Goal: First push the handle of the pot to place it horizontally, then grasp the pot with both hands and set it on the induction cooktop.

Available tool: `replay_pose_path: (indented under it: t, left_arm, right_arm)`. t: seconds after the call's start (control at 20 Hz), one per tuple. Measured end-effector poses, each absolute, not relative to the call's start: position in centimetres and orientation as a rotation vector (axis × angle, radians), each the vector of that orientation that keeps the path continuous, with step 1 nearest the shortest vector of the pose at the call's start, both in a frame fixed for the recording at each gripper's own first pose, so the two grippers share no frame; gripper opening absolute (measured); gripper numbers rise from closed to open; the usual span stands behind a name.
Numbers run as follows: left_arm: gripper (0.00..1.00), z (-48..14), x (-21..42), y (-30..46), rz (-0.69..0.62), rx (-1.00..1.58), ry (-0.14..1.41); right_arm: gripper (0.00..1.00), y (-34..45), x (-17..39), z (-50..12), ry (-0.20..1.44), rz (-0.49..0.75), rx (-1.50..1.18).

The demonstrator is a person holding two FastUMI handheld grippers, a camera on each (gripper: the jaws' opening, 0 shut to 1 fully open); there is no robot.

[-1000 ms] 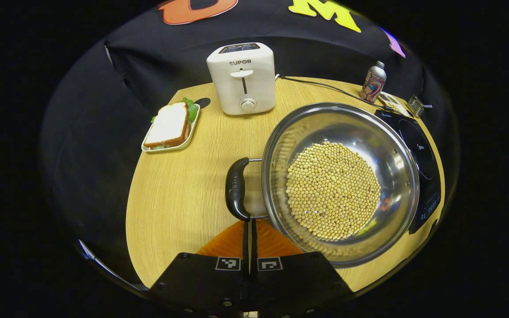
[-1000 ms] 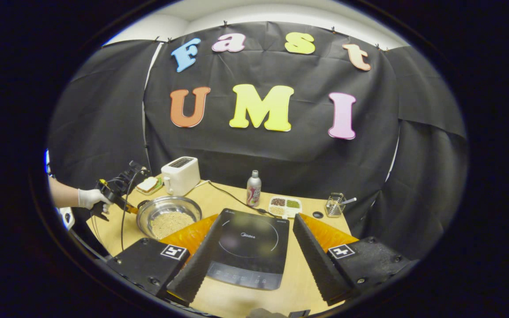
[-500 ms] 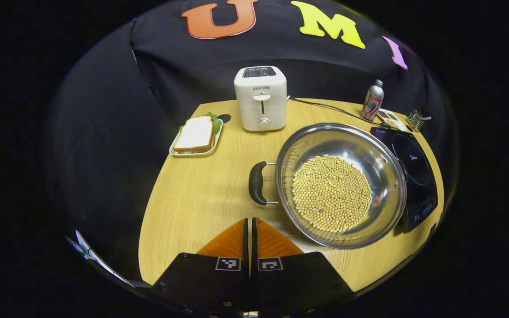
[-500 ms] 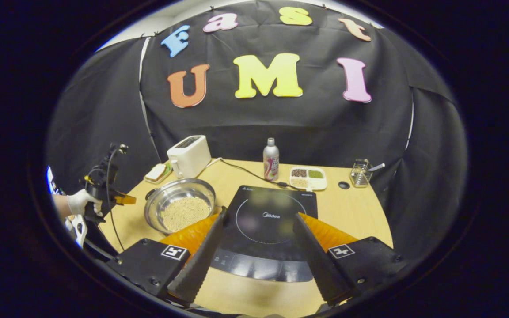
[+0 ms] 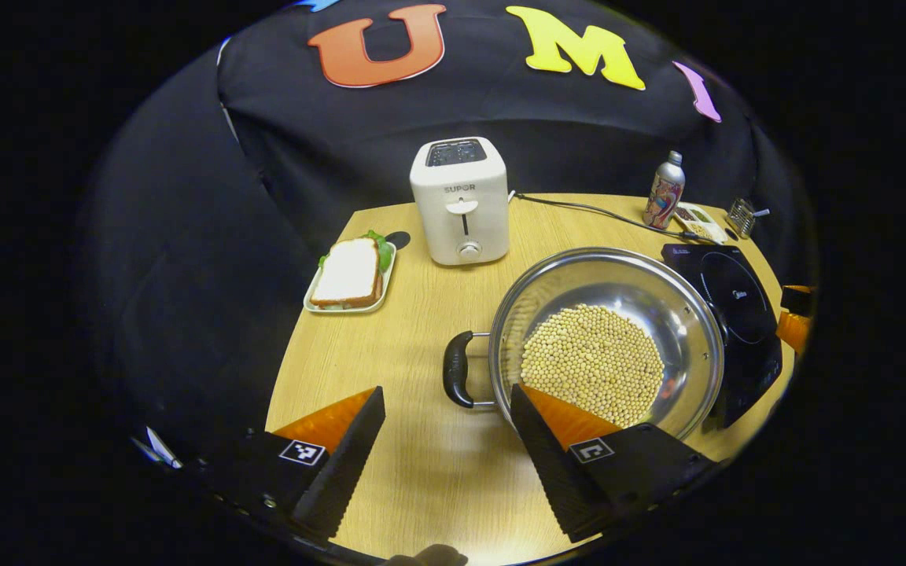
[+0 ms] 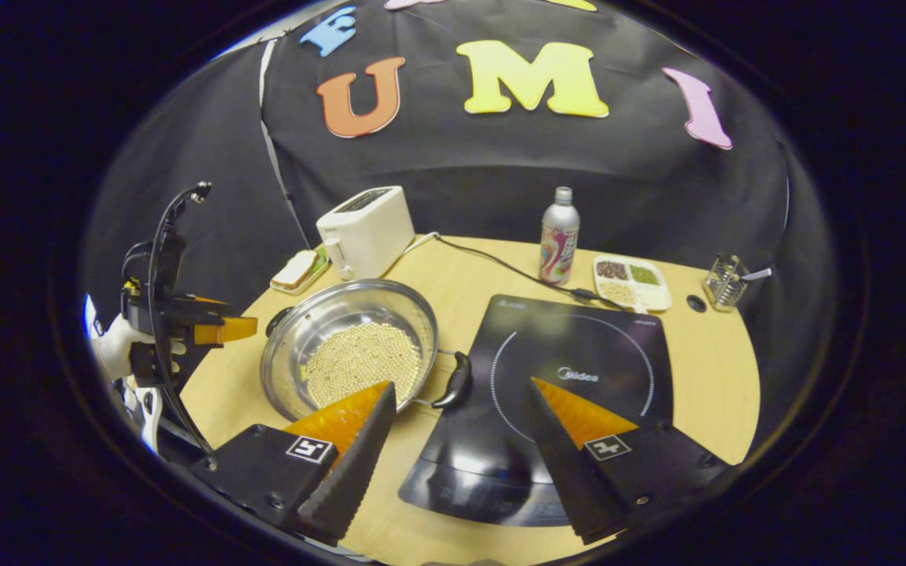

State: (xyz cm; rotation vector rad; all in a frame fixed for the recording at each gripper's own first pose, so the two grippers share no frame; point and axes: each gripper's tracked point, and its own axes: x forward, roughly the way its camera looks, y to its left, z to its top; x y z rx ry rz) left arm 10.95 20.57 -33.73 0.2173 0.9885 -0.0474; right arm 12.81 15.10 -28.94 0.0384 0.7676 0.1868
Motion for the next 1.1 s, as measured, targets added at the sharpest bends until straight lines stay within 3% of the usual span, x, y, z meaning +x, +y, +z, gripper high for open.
replay_pose_path:
  t: [0.1, 0.15, 0.35, 0.55, 0.6, 0.65, 0.75, 0.85, 0.9, 1.1]
  left_arm:
    - [0.96, -34.2, 12.4, 20.7, -0.051, 0.261, 0.989]
    - [0.96, -34.5, 12.6, 20.1, -0.063, 0.257, 1.005]
    - [0.97, -36.5, 13.5, 19.7, -0.08, 0.249, 1.049]
    - [0.96, -38.1, 13.9, 19.6, -0.098, 0.265, 1.095]
    - [1.0, -38.3, 14.1, 19.7, -0.097, 0.265, 1.108]
    - [0.96, -38.7, 14.1, 19.7, -0.099, 0.254, 1.122]
    - [0.97, -39.1, 14.3, 19.7, -0.095, 0.243, 1.148]
    - [0.95, -39.7, 14.4, 19.9, -0.098, 0.247, 1.174]
    - [0.89, -39.9, 14.5, 19.8, -0.103, 0.248, 1.182]
    - [0.8, -40.5, 14.7, 18.6, -0.147, 0.251, 1.225]
  right_arm:
    - [0.96, 16.1, 14.0, -30.7, 0.809, 0.18, 0.037]
    - [1.0, 16.4, 14.3, -31.4, 0.837, 0.165, 0.029]
    - [0.93, 16.2, 16.0, -34.3, 0.921, 0.097, 0.027]
    - [0.93, 16.6, 16.0, -36.1, 1.011, 0.064, 0.048]
    - [1.0, 16.7, 16.1, -36.6, 1.036, 0.056, 0.06]
    - [0.92, 17.1, 15.9, -37.0, 1.056, 0.055, 0.08]
    - [0.92, 17.2, 16.4, -37.1, 1.068, 0.053, 0.079]
    - [0.83, 17.3, 16.9, -37.0, 1.073, 0.044, 0.071]
    - [0.89, 17.3, 16.4, -37.2, 1.104, 0.04, 0.07]
    - [0.85, 17.3, 17.1, -37.4, 1.158, 0.035, 0.069]
